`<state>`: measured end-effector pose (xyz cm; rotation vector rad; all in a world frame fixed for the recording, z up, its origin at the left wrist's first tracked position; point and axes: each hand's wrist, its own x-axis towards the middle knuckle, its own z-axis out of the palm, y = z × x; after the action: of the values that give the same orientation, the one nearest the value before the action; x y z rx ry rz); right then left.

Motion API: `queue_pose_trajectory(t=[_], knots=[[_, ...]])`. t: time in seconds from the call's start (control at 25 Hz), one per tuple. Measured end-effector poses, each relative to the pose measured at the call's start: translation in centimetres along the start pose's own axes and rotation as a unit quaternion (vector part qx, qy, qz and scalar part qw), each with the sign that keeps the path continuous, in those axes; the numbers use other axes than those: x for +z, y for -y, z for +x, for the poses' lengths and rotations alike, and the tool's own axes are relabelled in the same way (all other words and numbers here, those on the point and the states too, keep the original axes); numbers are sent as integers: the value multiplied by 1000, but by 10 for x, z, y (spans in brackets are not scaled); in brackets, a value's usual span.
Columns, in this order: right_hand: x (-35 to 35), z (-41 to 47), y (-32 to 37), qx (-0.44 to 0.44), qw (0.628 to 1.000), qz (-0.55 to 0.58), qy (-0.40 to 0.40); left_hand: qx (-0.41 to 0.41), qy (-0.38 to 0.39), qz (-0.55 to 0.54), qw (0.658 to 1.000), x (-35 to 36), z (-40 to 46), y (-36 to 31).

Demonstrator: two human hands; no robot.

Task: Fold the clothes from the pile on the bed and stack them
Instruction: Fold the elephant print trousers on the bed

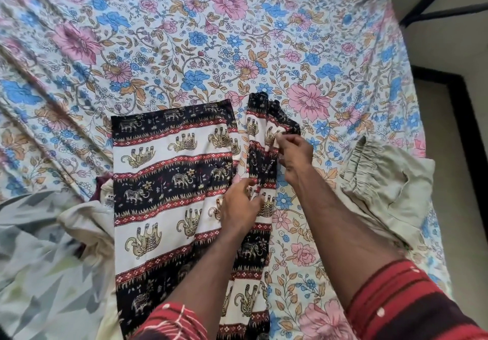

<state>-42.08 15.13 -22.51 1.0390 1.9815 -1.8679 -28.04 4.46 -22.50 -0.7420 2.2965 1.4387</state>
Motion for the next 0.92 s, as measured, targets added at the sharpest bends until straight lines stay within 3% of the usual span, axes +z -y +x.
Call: queue_pose_trajectory(t=[0.12,0.28,0.44,0.52,0.64,0.76,0.92], knots=[[1,5,-1,11,999,23,-22,17,-8,-46,999,-3,1,-4],[12,17,-3,107,991,74,-5,27,54,-121,991,-19,-11,1],[30,5,10,145,987,69,-2,18,29,-136,990,-38,-19,11],[42,-12,23,123,990,72,3,6,27,-165,986,-50,-25,14],[74,-39,38,42,994,72,76,-7,29,-171,985,-73,-37,25],[128,-66,44,-22,990,33,136,-72,25,-184,980,-100,-59,51],[207,-97,43,-67,979,-37,188,-101,-134,-250,954,-138,-84,81]])
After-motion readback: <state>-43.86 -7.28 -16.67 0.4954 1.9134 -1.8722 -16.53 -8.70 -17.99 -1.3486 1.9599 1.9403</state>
